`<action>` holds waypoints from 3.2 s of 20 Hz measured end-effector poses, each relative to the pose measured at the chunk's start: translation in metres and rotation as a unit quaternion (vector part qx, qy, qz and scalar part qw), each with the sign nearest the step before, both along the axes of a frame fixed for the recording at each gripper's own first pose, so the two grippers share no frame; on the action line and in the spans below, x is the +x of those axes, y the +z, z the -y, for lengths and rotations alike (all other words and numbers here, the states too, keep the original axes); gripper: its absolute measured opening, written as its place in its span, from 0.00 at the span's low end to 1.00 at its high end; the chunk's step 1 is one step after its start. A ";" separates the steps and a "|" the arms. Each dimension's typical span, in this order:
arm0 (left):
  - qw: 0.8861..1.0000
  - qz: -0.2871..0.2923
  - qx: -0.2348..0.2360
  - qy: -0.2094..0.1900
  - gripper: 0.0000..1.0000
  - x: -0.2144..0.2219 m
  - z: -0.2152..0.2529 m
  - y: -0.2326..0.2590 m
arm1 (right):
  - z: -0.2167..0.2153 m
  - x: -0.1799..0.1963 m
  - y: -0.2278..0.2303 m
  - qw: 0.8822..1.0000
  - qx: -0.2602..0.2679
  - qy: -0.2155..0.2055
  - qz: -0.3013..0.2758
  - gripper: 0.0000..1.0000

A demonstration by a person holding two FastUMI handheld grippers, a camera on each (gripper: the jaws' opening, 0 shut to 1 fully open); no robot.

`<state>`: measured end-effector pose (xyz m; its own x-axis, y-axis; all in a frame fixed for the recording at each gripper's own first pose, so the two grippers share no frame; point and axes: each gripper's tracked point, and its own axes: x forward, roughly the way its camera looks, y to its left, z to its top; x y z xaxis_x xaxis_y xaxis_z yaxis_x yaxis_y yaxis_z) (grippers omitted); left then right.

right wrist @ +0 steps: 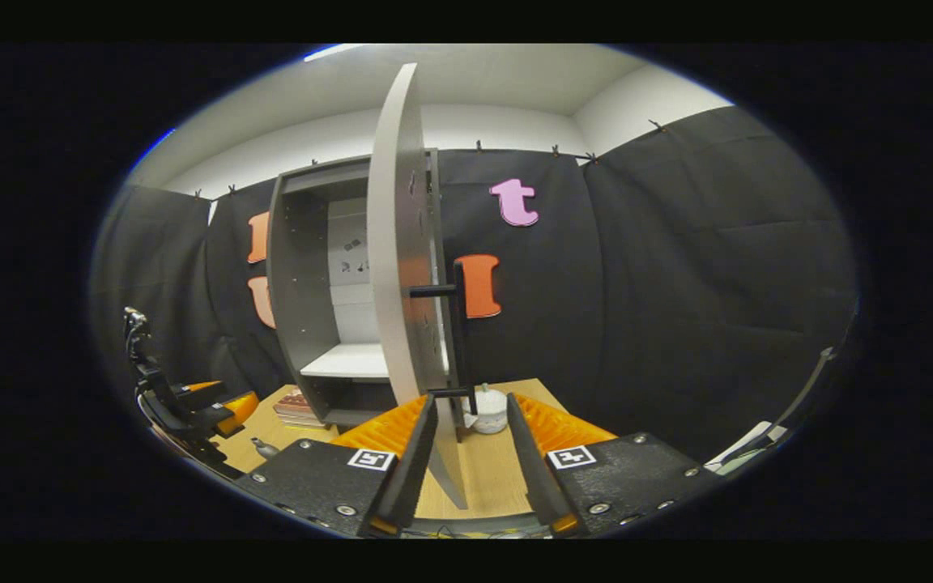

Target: Open the cabinet door with the right hand, grasp the bottle in the cabinet with the left hand and place it on the coaster, then close the cabinet door with the right hand.

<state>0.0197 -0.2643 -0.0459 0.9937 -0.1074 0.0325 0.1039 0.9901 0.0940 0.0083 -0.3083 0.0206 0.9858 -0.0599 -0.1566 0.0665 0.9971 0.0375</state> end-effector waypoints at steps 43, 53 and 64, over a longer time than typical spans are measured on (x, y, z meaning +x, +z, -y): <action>0.991 0.003 -0.029 0.129 0.98 0.063 -0.191 0.017 | -0.207 0.093 -0.018 0.975 0.040 0.216 0.027 0.87; 0.990 -0.015 -0.046 0.133 0.98 0.108 -0.226 0.003 | -0.222 0.116 -0.018 0.978 -0.001 0.202 0.043 0.92; 0.993 -0.022 -0.057 0.105 0.97 0.162 -0.222 -0.002 | -0.225 0.127 -0.015 0.988 -0.028 0.133 0.069 0.94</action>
<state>0.1822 -0.0426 -0.0476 0.9946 0.1034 -0.0118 -0.1036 0.9944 -0.0196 0.1351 -0.0837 0.0058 0.9795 0.2001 -0.0241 -0.2007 0.9792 -0.0283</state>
